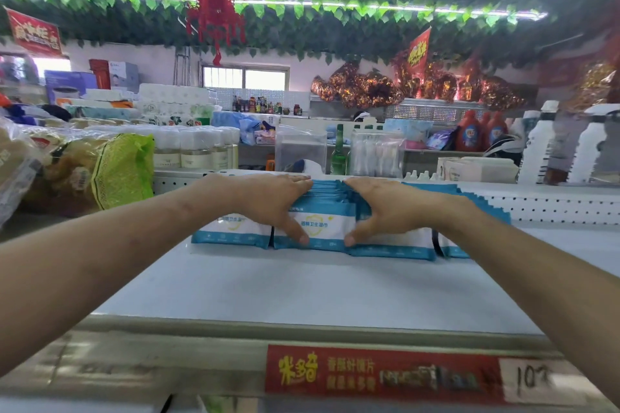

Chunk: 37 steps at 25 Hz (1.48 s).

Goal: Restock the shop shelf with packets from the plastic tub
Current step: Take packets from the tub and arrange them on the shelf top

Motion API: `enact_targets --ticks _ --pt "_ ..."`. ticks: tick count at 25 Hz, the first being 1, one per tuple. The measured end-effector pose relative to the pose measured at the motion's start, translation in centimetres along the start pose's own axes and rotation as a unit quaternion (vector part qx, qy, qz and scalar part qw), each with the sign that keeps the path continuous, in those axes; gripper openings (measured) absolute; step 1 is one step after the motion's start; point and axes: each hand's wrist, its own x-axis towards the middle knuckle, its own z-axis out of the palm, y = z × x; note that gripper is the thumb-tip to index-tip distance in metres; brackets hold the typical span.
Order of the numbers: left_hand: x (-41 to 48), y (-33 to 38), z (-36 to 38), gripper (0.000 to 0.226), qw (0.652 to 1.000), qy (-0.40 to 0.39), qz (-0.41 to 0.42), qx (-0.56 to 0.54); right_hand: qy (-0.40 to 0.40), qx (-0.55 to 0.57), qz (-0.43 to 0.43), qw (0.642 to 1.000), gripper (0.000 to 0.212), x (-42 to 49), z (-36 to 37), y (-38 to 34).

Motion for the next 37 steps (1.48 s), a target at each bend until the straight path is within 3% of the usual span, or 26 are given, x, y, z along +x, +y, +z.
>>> enact_targets --ticks 9,16,20,23,29,34,37 --pt "5.0 7.0 -0.7 0.127 0.998 0.023 0.048 -0.021 -0.072 -0.067 0.062 0.993 0.146 -3.5 0.5 8.3" --pt "9.4 8.0 0.5 0.107 0.996 0.030 0.031 0.075 -0.053 -0.080 0.027 0.995 0.121 -2.3 1.6 9.8" --pt "10.4 8.1 0.6 0.104 0.994 0.023 0.017 0.101 -0.049 -0.091 0.012 0.995 0.117 -1.7 1.7 10.1" --pt "10.3 8.4 0.4 0.109 0.996 0.009 0.003 0.090 -0.039 -0.091 0.005 0.995 0.119 -2.0 1.5 9.9" --pt "9.5 10.3 -1.7 0.120 0.998 0.024 0.046 0.043 -0.047 0.031 0.043 0.997 0.122 -6.4 -0.9 13.8" --pt "12.2 15.7 -2.6 0.108 0.997 0.041 0.070 0.014 -0.078 0.010 0.086 0.993 0.129 -9.9 -0.5 19.2" --pt "14.2 18.2 -2.2 0.117 0.997 0.028 0.070 0.012 -0.073 0.005 0.064 0.995 0.129 -10.0 0.7 20.4"
